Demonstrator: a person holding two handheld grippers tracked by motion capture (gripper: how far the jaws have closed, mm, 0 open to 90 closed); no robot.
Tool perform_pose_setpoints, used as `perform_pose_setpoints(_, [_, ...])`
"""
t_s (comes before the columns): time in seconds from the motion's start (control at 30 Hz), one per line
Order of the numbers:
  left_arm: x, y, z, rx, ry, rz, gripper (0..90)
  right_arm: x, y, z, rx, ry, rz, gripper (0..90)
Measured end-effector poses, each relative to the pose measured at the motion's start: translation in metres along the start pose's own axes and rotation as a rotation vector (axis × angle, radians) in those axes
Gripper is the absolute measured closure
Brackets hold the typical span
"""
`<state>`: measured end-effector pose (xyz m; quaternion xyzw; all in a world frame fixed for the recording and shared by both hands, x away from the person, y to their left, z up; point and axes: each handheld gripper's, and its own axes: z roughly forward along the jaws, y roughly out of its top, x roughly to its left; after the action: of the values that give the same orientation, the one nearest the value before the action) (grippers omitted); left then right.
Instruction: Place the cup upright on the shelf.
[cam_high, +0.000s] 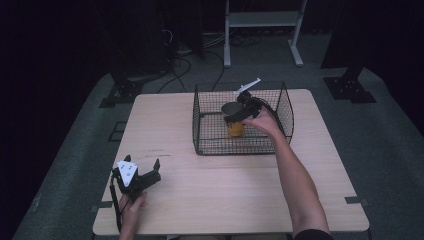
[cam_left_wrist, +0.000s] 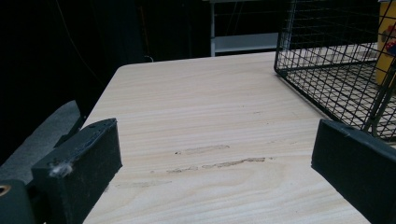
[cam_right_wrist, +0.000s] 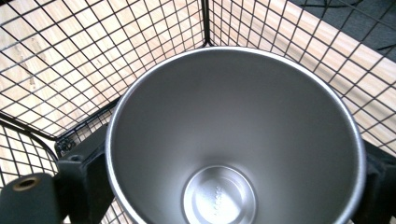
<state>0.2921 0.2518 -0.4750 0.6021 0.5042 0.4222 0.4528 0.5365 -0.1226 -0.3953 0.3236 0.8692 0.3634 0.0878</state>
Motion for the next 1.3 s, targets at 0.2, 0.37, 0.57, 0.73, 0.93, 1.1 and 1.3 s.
perform_pose_setpoints(0.2, [0.0,0.0,0.0,0.0,0.001,0.001,0.8,0.001,-0.001,-0.002,0.009,-0.003,-0.006,7.4])
perform_pose_setpoints(0.37, [0.0,0.0,0.0,0.0,0.002,0.001,0.8,0.003,-0.001,-0.003,0.007,-0.002,-0.005,4.6])
perform_pose_setpoints(0.57, [0.0,0.0,0.0,0.0,0.002,0.001,0.8,0.002,-0.001,-0.005,0.003,-0.003,-0.004,3.0])
perform_pose_setpoints(0.73, [-0.001,0.0,0.0,-0.001,0.002,0.001,0.8,0.002,0.001,-0.012,-0.026,-0.008,0.004,2.0])
perform_pose_setpoints(0.93, [-0.001,0.0,0.0,-0.003,0.002,0.005,0.8,0.0,0.003,-0.023,-0.077,-0.008,0.027,2.0])
perform_pose_setpoints(1.1, [-0.001,0.0,0.0,-0.003,0.003,0.005,0.8,0.0,0.004,-0.033,-0.112,0.009,0.039,2.0])
perform_pose_setpoints(1.3, [-0.001,0.0,0.001,-0.002,0.005,0.006,0.8,0.001,0.003,-0.051,-0.152,0.0,0.045,2.0])
